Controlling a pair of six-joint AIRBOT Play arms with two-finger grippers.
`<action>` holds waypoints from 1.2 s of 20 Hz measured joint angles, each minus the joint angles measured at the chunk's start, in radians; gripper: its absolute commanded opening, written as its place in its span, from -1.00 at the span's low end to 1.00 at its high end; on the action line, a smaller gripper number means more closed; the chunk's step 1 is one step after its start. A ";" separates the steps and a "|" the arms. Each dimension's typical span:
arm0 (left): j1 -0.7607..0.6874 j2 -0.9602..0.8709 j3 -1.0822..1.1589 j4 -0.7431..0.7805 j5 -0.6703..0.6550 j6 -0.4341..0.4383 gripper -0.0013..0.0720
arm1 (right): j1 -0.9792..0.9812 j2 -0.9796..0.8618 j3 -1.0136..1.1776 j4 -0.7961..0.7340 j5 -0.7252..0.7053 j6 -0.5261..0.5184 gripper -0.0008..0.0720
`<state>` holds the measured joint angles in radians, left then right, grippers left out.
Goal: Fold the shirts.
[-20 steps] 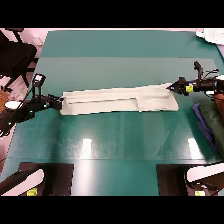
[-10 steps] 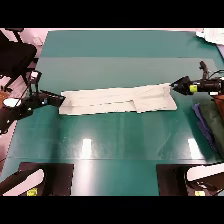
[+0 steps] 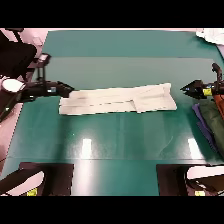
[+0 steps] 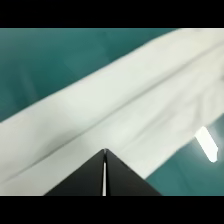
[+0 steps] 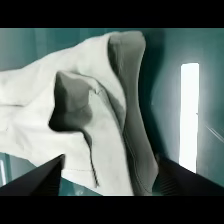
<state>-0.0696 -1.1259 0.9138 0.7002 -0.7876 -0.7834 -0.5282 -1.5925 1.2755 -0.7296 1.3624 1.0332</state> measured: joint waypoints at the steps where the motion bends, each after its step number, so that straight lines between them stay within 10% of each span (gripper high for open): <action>1: -0.047 -0.021 0.005 0.005 0.020 -0.040 -0.90 | 0.006 0.000 0.000 -0.006 0.005 -0.005 0.93; 7: -0.270 -0.242 0.034 -0.002 0.113 -0.257 -0.90 | 0.058 -0.037 0.000 -0.084 0.002 -0.045 0.93; 24: -0.483 -0.554 0.277 0.028 0.212 -0.488 -0.90 | 0.087 -0.116 0.001 -0.054 -0.013 -0.185 0.93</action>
<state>-0.5526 -1.6802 1.1908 0.7280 -0.5751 -1.2713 -0.4408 -1.7084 1.2766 -0.7834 1.3495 0.8482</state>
